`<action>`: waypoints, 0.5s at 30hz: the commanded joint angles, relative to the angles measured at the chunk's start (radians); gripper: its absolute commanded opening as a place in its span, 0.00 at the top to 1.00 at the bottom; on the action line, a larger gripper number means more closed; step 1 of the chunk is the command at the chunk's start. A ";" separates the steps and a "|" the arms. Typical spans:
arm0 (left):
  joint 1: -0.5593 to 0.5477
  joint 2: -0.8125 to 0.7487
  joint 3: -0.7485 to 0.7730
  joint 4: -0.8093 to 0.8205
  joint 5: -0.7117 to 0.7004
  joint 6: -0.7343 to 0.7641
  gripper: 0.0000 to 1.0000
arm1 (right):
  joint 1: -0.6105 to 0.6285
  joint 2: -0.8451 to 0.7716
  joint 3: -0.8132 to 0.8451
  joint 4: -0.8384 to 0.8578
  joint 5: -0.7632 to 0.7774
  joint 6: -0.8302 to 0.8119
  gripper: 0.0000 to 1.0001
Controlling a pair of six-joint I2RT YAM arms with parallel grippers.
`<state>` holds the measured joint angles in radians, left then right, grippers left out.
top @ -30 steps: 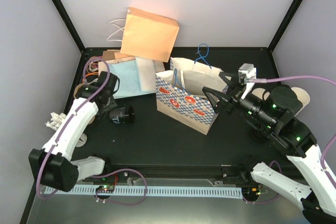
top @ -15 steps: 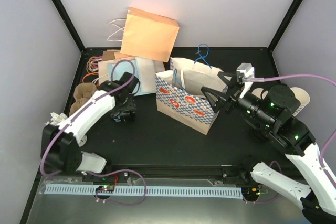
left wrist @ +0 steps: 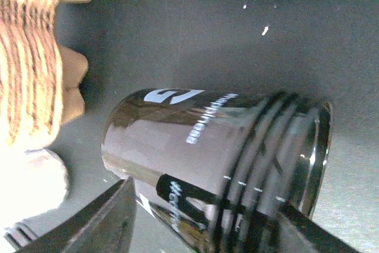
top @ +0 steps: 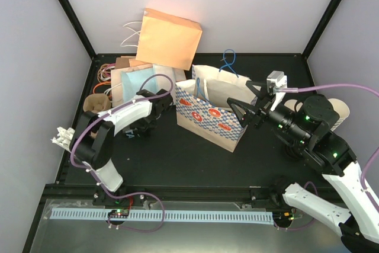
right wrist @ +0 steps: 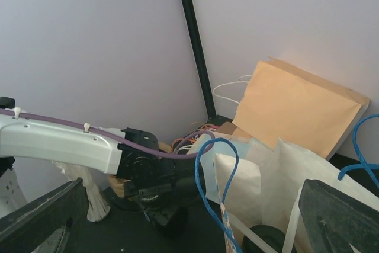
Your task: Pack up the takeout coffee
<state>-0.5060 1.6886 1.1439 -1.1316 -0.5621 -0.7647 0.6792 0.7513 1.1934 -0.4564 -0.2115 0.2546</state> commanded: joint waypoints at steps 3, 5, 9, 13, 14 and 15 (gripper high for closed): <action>-0.001 -0.030 0.018 -0.069 -0.119 -0.049 0.65 | 0.003 -0.007 0.018 0.001 0.005 -0.018 0.00; 0.004 -0.053 0.011 -0.064 -0.115 -0.038 0.76 | 0.003 -0.008 0.018 0.000 0.009 -0.019 0.00; 0.015 -0.107 0.013 -0.068 -0.087 -0.015 0.86 | 0.003 -0.007 0.018 -0.005 0.011 -0.021 0.00; 0.045 -0.185 0.020 -0.081 -0.058 0.009 0.86 | 0.003 -0.008 0.017 -0.008 0.011 -0.022 0.00; 0.061 -0.207 0.019 -0.078 -0.045 0.020 0.86 | 0.003 -0.009 0.016 -0.008 0.011 -0.021 0.00; 0.084 -0.234 0.015 -0.069 -0.026 0.032 0.86 | 0.003 -0.010 0.015 -0.010 0.012 -0.023 0.00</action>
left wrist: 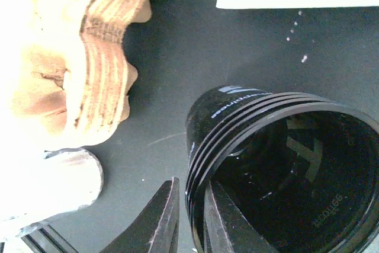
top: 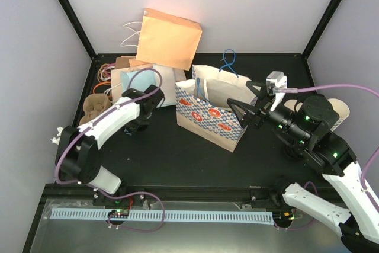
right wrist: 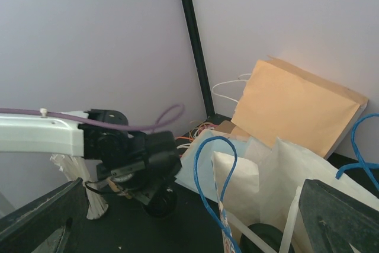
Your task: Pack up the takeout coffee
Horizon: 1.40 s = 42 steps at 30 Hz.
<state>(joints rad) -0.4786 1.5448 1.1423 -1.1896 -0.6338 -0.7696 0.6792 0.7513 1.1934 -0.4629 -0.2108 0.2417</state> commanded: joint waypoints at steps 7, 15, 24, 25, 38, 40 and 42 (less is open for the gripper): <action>0.270 -0.289 -0.078 0.139 0.317 0.165 0.91 | 0.003 -0.016 0.016 -0.009 0.011 -0.009 0.00; 0.332 -0.318 -0.109 0.204 0.472 0.248 0.89 | 0.003 -0.013 0.021 -0.009 0.006 -0.007 0.00; 0.059 -0.379 -0.120 0.297 0.491 0.302 0.15 | 0.004 -0.008 0.018 -0.001 0.003 -0.001 0.00; 0.012 -0.365 -0.113 0.277 0.445 0.285 0.11 | 0.003 -0.008 0.018 0.000 0.002 0.000 0.00; -0.261 0.056 -0.046 0.094 0.035 0.076 0.13 | 0.004 -0.010 0.023 0.000 -0.004 -0.001 0.00; -0.261 0.104 -0.039 0.086 -0.001 0.063 0.18 | 0.003 -0.013 0.028 -0.007 0.001 -0.005 0.00; -0.262 0.136 -0.024 0.052 -0.055 0.027 0.28 | 0.003 -0.014 0.033 -0.016 0.005 -0.009 0.00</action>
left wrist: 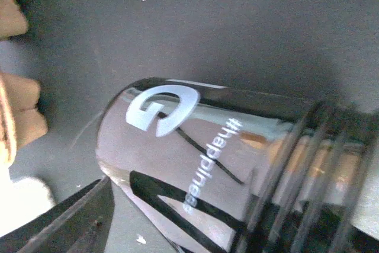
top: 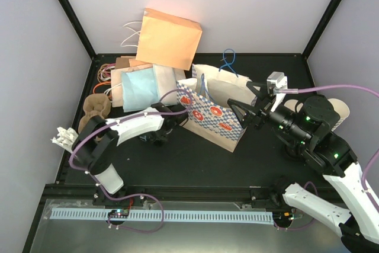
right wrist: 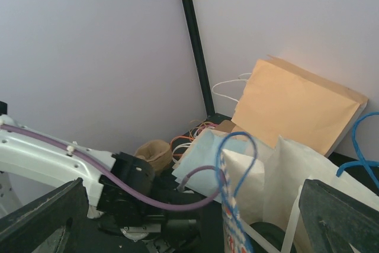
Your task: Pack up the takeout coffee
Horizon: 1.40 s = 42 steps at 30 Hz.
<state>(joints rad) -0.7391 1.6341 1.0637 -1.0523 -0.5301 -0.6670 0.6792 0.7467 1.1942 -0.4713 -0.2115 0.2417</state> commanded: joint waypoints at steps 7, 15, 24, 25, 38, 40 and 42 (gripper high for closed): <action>0.000 0.041 0.084 -0.172 -0.305 -0.123 0.78 | 0.003 -0.013 0.031 -0.012 0.012 -0.010 0.00; 0.079 -0.049 0.062 -0.152 -0.298 -0.102 0.97 | 0.004 0.000 0.041 -0.012 0.005 -0.015 0.00; 0.433 -0.343 -0.075 0.125 0.167 0.177 0.98 | 0.003 0.014 0.045 -0.009 -0.008 -0.019 0.00; 0.477 -0.380 -0.082 0.142 0.221 0.198 0.98 | 0.003 0.016 0.047 -0.009 -0.010 -0.020 0.00; 0.882 -0.359 -0.147 0.222 0.515 0.202 0.98 | 0.003 0.026 0.063 -0.026 -0.019 -0.032 0.00; 0.906 -0.359 -0.157 0.237 0.503 0.173 0.98 | 0.003 0.025 0.062 -0.026 -0.020 -0.033 0.00; 0.926 -0.331 -0.153 0.236 0.483 0.149 0.98 | 0.003 0.023 0.061 -0.027 -0.019 -0.030 0.00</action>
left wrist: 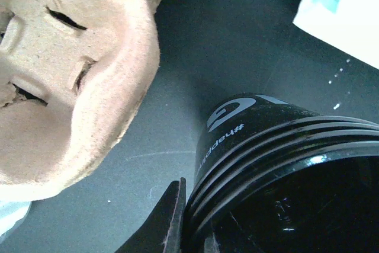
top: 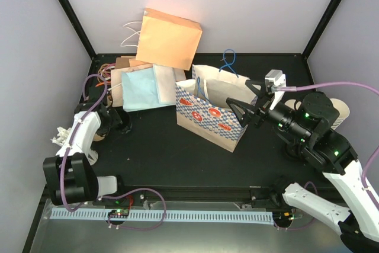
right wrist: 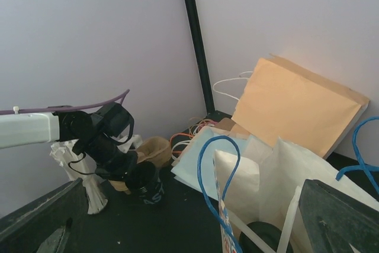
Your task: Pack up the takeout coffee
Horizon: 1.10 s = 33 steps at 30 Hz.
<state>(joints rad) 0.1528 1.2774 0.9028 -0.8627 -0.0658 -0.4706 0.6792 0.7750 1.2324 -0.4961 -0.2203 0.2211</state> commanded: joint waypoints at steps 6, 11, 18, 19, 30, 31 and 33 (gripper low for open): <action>0.062 0.063 0.032 0.034 -0.048 -0.116 0.98 | 0.003 -0.006 0.025 -0.011 -0.004 -0.014 0.00; 0.067 0.062 0.038 0.036 -0.069 -0.134 0.92 | 0.003 -0.006 0.024 -0.009 -0.007 -0.011 0.00; 0.067 0.057 0.040 0.034 -0.048 -0.127 0.56 | 0.003 0.000 0.031 -0.014 -0.011 -0.014 0.00; 0.067 0.052 0.042 0.032 -0.040 -0.127 0.55 | 0.003 0.000 0.032 -0.016 -0.011 -0.014 0.00; 0.033 -0.071 0.219 -0.073 0.080 -0.091 0.27 | 0.003 0.025 0.044 -0.039 -0.011 -0.009 0.00; 0.022 -0.080 0.237 -0.082 0.094 -0.088 0.25 | 0.002 0.038 0.053 -0.050 0.003 -0.009 0.00; -0.004 -0.106 0.265 -0.092 0.116 -0.092 0.22 | 0.003 0.066 0.077 -0.087 0.022 -0.014 0.00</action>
<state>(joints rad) 0.1886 1.2263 1.0878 -0.9020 -0.0292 -0.5758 0.6792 0.8021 1.2572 -0.5312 -0.2253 0.2176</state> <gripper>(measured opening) 0.760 0.999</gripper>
